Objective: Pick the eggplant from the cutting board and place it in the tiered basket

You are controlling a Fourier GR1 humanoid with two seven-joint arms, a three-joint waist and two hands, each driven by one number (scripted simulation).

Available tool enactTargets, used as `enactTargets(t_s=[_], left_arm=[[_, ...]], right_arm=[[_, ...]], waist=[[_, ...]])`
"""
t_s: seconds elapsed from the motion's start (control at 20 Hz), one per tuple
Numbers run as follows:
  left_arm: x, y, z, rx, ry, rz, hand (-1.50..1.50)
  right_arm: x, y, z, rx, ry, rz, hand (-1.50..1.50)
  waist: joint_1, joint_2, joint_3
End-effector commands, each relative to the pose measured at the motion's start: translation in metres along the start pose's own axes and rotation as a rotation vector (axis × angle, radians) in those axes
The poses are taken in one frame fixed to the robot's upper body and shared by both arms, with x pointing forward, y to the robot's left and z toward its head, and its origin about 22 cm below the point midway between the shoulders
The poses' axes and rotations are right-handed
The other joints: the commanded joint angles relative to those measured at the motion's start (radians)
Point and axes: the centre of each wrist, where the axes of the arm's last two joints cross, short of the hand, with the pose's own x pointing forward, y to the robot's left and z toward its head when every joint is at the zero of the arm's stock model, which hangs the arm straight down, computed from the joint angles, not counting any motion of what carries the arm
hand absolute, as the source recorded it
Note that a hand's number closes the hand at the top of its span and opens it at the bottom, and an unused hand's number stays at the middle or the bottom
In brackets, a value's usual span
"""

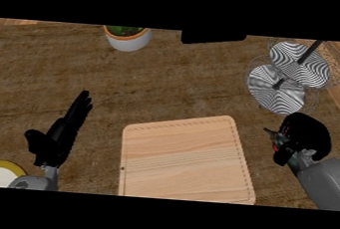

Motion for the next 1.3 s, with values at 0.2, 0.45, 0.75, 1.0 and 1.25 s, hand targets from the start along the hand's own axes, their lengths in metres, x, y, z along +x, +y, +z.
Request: enactTargets(t_s=[0.2,0.45,0.75,1.0,1.25], left_arm=[[0.0,0.021,0.009,0.069,0.003,-0.01,0.0],[-0.001,0.012,0.015,-0.004,-0.027,0.002,0.0],[0.01,-0.008,-0.009,-0.089,-0.031,-0.001,0.0],[0.009,-0.028,-0.012,-0.143,-0.043,-0.001,0.0],[0.019,-0.017,-0.023,-0.159,-0.064,-0.015,0.0]], right_arm=[[-0.124,-0.085,-0.01,-0.358,0.101,-0.521,1.5],[-0.179,-0.131,0.02,-0.551,0.006,-0.605,1.5],[-0.222,-0.181,0.063,-0.568,-0.016,-0.679,1.5],[-0.205,-0.211,0.07,-0.581,0.028,-0.786,1.5],[-0.188,-0.264,0.06,-0.544,0.054,-0.783,1.5]], waist=[[-0.037,-0.007,0.006],[0.041,0.01,0.001],[0.121,0.03,-0.001],[0.166,0.037,-0.001],[0.189,0.042,-0.001]])
